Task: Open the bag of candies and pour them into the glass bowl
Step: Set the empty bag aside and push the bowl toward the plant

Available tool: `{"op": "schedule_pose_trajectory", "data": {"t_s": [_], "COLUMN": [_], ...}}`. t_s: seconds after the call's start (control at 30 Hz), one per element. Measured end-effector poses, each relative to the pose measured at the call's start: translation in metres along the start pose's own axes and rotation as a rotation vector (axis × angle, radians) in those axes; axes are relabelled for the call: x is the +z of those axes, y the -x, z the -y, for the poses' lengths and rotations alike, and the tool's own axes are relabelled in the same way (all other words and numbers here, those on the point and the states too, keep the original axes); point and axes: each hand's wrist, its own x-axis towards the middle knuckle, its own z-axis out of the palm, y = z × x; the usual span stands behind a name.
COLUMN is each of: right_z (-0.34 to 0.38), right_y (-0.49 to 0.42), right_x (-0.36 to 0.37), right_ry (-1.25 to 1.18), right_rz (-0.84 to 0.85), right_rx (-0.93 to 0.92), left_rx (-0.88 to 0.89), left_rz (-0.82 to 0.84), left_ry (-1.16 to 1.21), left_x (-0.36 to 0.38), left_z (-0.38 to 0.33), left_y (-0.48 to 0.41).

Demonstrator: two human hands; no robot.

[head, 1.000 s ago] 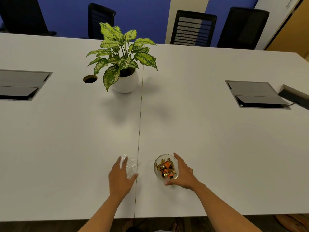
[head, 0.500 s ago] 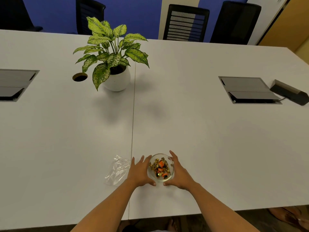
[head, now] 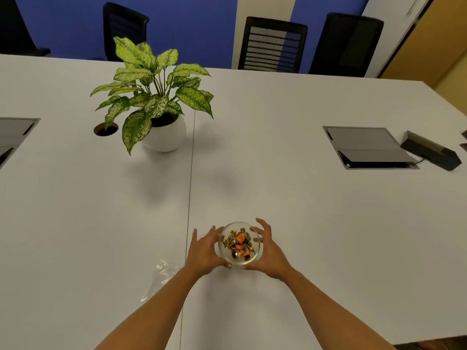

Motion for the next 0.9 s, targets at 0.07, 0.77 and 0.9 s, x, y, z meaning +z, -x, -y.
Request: {"op": "schedule_pose_trajectory", "data": {"t_s": [0.07,0.77,0.9], "right_z": [0.008,0.021,0.007], "right_y": [-0.028,-0.395,-0.43], "right_x": [-0.021,-0.132,-0.127], "right_ry": [-0.025,-0.042,-0.04], "right_rz": [-0.026,0.011,0.033], "right_rx": [-0.026,-0.105,-0.095], "left_rx": [0.016,-0.003,-0.043], "left_rz": [-0.026,-0.131,-0.125], "left_ry": [0.012,0.028,0.04], "left_x": [-0.015,-0.104,-0.097], "left_z": [-0.012,-0.001,0.015], "left_y": [-0.031,-0.384,-0.414]}}
